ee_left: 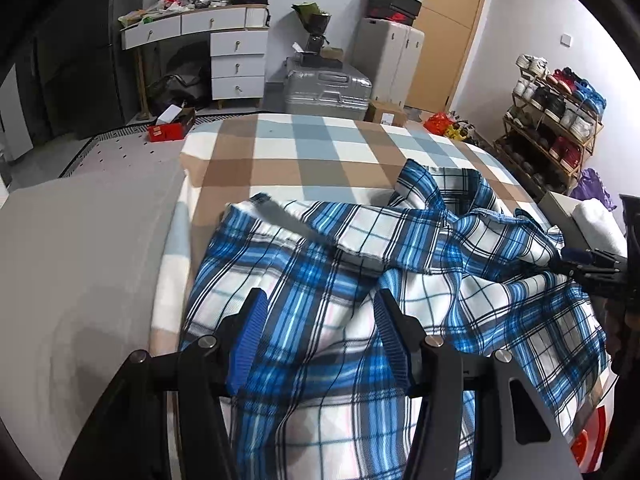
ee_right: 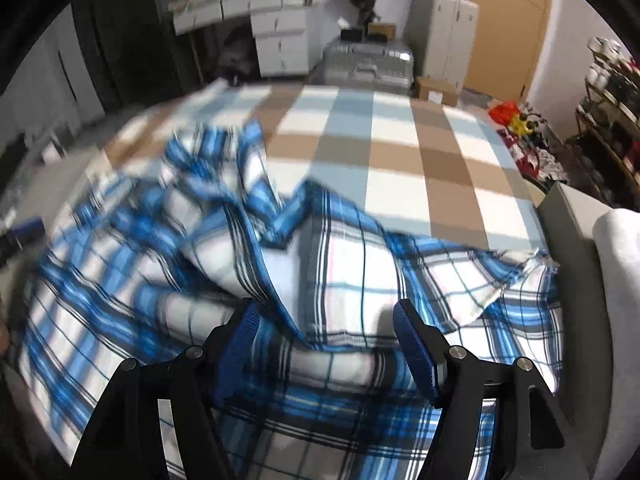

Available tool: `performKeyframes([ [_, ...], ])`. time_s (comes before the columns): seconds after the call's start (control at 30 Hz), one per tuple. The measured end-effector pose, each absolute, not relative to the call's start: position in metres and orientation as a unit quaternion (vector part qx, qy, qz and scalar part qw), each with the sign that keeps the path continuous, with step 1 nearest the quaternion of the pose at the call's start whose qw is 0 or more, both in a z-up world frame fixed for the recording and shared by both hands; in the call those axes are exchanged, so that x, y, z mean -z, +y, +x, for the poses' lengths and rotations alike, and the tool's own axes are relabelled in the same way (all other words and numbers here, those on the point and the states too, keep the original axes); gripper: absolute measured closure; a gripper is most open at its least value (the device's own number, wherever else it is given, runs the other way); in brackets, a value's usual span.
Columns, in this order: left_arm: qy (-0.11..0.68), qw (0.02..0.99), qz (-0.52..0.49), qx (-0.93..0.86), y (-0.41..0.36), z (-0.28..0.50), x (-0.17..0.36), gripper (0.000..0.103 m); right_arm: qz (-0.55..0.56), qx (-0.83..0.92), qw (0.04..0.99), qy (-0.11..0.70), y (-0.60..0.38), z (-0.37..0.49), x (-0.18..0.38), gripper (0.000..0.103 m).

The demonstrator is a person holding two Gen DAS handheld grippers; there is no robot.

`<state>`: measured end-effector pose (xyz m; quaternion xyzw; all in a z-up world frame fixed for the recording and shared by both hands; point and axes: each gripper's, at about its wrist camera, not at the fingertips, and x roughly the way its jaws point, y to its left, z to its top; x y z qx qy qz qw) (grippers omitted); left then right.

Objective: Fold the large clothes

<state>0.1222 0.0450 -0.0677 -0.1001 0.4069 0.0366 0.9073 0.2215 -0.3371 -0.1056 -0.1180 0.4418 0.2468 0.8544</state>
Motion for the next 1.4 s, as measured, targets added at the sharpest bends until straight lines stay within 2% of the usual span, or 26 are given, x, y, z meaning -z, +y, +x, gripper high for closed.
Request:
performKeyframes([
  [0.23,0.409,0.903,-0.121,-0.045,0.048,0.115,0.077,0.053,-0.198,-0.190,0.843,0.462,-0.333,0.225,0.130,0.036],
  [0.4,0.409,0.903,-0.121,-0.043,0.048,0.109,0.081,0.053,-0.273,-0.203,0.842,0.419,-0.321,0.209,0.130,0.036],
  [0.47,0.410,0.902,-0.127,-0.045,0.049,0.108,0.082,0.053,-0.252,-0.222,0.835,0.435,-0.322,0.220,0.131,0.046],
  [0.5,0.410,0.902,-0.130,-0.046,0.049,0.107,0.082,0.053,-0.242,-0.230,0.832,0.443,-0.322,0.226,0.130,0.057],
  [0.57,0.408,0.903,-0.131,-0.040,0.049,0.105,0.081,0.053,-0.246,-0.232,0.832,0.440,-0.321,0.236,0.123,0.090],
  [0.6,0.406,0.904,-0.128,-0.039,0.048,0.103,0.079,0.053,-0.248,-0.236,0.832,0.437,-0.320,0.239,0.119,0.100],
  [0.73,0.402,0.906,-0.123,-0.046,0.050,0.097,0.076,0.053,-0.243,-0.266,0.849,0.387,-0.310,0.256,0.071,0.100],
  [0.8,0.402,0.906,-0.126,-0.051,0.054,0.096,0.076,0.053,-0.211,-0.262,0.862,0.380,-0.307,0.281,0.048,0.099],
  [0.87,0.401,0.905,-0.127,-0.060,0.057,0.096,0.076,0.053,-0.186,-0.243,0.871,0.385,-0.304,0.310,0.045,0.081],
  [0.9,0.400,0.905,-0.129,-0.066,0.060,0.095,0.075,0.053,-0.191,-0.223,0.876,0.382,-0.304,0.318,0.048,0.048],
  [0.93,0.399,0.905,-0.130,-0.070,0.062,0.093,0.075,0.053,-0.206,-0.186,0.884,0.377,-0.303,0.325,0.052,0.034],
  [1.0,0.400,0.903,-0.134,-0.085,0.070,0.087,0.076,0.053,-0.217,-0.145,0.888,0.378,-0.310,0.324,0.056,0.037],
  [1.07,0.398,0.901,-0.146,-0.089,0.080,0.083,0.077,0.053,-0.170,-0.177,0.894,0.376,-0.325,0.304,0.055,0.036],
  [1.17,0.403,0.897,-0.159,-0.091,0.093,0.095,0.078,0.053,-0.162,-0.216,0.884,0.381,-0.336,0.267,0.061,0.036],
  [1.27,0.415,0.892,-0.159,-0.081,0.097,0.133,0.077,0.053,-0.172,-0.239,0.881,0.371,-0.343,0.230,0.064,0.036],
  [1.4,0.478,0.868,-0.097,-0.092,0.089,0.196,0.096,0.053,-0.157,-0.254,0.883,0.363,-0.360,0.182,0.065,0.032],
])
